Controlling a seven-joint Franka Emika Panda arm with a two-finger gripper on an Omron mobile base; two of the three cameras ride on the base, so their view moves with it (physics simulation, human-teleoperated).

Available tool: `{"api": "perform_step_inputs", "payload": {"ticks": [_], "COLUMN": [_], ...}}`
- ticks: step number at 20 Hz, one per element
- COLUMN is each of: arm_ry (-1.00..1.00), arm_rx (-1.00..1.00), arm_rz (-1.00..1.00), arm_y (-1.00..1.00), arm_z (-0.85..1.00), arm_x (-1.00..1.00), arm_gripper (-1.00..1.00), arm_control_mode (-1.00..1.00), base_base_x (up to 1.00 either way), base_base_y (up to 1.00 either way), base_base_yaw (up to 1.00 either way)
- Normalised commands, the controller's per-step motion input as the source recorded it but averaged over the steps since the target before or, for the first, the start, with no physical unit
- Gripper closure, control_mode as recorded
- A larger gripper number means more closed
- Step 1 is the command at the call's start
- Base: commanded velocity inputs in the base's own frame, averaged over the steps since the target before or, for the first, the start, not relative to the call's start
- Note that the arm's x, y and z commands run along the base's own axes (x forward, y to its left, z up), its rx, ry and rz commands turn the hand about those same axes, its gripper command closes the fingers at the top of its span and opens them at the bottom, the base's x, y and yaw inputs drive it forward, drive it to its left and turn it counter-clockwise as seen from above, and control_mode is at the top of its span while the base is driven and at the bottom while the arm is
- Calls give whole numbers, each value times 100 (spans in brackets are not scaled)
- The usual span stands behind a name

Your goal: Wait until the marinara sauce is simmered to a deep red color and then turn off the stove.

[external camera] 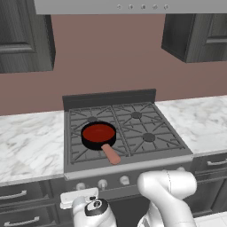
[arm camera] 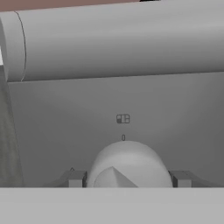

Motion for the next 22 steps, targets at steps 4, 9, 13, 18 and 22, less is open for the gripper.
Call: {"api": "perform_step_inputs", "payload": {"ticks": [4, 9, 13, 18, 22], "arm_ry": [0, 0, 0, 0, 0], "arm_rx": [0, 0, 0, 0, 1], "arm_rz": [0, 0, 0, 0, 0], "arm_y": [0, 0, 0, 0, 0], "arm_z": [0, 0, 0, 0, 0], "arm_x": [0, 0, 0, 0, 0], "arm_gripper": [100, 100, 100, 100, 100], "arm_control_mode": [-100, -100, -100, -100, -100], "base_base_x": [0, 0, 0, 0, 0], "base_base_y": [0, 0, 0, 0, 0], "base_base_yaw": [0, 0, 0, 0, 0]}}
